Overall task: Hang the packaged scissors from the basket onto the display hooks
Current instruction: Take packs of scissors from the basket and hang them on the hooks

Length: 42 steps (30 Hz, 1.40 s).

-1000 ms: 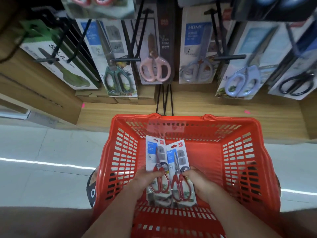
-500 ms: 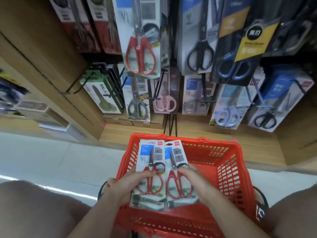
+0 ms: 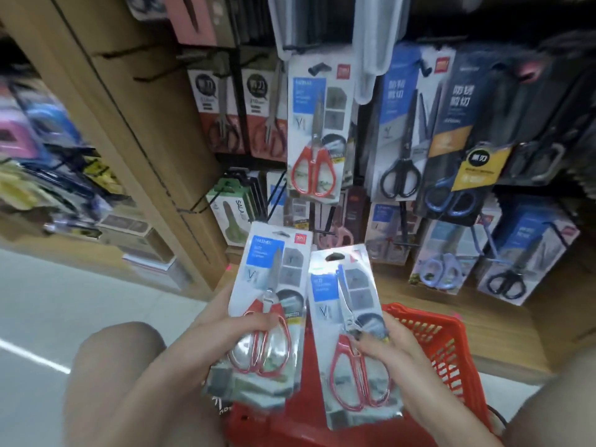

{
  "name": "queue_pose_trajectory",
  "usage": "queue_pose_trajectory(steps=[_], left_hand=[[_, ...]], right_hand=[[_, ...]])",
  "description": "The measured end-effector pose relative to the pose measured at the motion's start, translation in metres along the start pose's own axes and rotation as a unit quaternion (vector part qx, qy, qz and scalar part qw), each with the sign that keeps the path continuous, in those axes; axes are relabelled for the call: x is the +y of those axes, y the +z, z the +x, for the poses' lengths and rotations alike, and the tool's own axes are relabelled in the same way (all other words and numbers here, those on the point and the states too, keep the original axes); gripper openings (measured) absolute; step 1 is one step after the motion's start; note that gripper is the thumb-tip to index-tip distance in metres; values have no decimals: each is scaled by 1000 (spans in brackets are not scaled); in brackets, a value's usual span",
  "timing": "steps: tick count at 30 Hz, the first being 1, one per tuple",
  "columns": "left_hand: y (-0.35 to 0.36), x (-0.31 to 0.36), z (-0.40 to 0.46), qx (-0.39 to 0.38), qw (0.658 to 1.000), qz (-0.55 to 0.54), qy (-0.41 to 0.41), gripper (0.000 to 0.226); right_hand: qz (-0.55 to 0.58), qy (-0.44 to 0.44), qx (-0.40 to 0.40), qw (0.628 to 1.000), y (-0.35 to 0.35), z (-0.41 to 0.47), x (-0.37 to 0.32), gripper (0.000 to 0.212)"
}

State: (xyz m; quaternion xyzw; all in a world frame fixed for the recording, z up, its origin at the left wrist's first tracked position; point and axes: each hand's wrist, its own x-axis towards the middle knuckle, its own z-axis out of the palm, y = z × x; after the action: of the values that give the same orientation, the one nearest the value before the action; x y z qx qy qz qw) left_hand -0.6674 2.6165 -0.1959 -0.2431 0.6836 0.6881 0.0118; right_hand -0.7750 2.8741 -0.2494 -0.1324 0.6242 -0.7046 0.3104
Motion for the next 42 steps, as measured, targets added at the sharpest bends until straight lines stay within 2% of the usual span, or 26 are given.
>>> queue_pose_trajectory(steps=[4,7,10,15,19,25,32,36,39,42], left_hand=[[-22,30,4,-1,998,-35,49,58],[-39,46,19,34,995,-73,62,66],[-52,60,39,63,988,-115,79,60],[-53,88,72,40,986,-139,87,67],[-46,94,90,44,983,-161,78,64],[-50,91,102,49,981,-180,60,66],[-63,95,109,78,971,-204,100,67],[-67,93,116,94,961,-231,121,59],[-65,91,118,114,960,-225,124,69],[-60,89,120,108,964,-210,125,69]], right_hand=[[-16,-83,24,996,13,7,-37,32],[-22,-147,36,988,25,22,-71,28],[-22,-194,42,980,38,41,-103,22],[-44,-239,55,969,58,78,-139,20],[-44,-240,48,969,64,99,-149,23],[-39,-229,79,969,70,114,-149,16],[-48,-203,144,967,78,139,-155,10],[-55,-168,181,967,77,160,-162,9],[-57,-138,201,968,73,171,-161,7],[-66,-122,229,964,68,178,-159,9]])
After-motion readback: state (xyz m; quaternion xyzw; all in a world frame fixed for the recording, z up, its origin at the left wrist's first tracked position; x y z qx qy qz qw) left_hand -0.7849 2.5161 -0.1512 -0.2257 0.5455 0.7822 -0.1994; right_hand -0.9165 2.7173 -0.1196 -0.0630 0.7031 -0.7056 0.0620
